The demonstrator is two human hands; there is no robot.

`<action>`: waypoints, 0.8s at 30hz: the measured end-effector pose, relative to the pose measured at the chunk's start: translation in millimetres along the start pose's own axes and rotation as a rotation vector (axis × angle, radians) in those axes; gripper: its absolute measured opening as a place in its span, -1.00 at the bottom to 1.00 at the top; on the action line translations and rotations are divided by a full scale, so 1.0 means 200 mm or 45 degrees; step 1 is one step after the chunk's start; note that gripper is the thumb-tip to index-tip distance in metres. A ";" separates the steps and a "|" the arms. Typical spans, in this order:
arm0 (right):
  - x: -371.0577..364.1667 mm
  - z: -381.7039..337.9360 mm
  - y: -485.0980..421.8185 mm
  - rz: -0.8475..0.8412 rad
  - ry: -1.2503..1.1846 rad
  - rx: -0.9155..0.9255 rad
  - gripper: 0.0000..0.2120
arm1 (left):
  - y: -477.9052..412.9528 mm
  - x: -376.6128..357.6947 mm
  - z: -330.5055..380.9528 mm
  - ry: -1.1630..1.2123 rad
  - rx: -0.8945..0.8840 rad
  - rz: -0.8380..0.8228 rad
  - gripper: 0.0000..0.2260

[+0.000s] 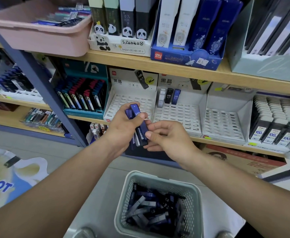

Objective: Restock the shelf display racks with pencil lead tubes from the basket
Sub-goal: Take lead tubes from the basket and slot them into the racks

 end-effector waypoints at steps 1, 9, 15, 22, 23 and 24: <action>0.00 0.00 -0.01 0.001 -0.035 -0.004 -0.89 | 0.00 0.00 0.00 0.013 -0.005 -0.008 -0.74; 0.01 0.00 -0.05 0.007 -0.220 0.004 -0.84 | -0.04 -0.01 -0.01 -0.075 -0.003 -0.032 -0.84; 0.06 0.02 -0.07 -0.006 -0.045 -0.002 -0.84 | -0.06 -0.01 -0.04 -0.257 -0.015 0.037 -0.83; 0.07 -0.01 -0.07 -0.138 0.187 0.064 -0.62 | -0.06 -0.03 -0.06 -0.336 -0.007 0.016 -0.86; 0.07 -0.01 -0.07 -0.179 0.192 0.068 -0.55 | -0.06 -0.02 -0.05 -0.334 -0.008 0.022 -0.86; 0.07 0.00 -0.06 -0.216 0.195 0.067 -0.46 | -0.07 -0.02 -0.05 -0.329 -0.009 0.025 -0.86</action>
Point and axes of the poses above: each hand's wrist, its own y-axis away from the middle knuckle, its own x-axis out of the back of the hand, z = x × y, the point moved 9 cm from there along -y, towards the middle knuckle, and after that the axes turned 5 degrees about x, right-handed, at the moved point
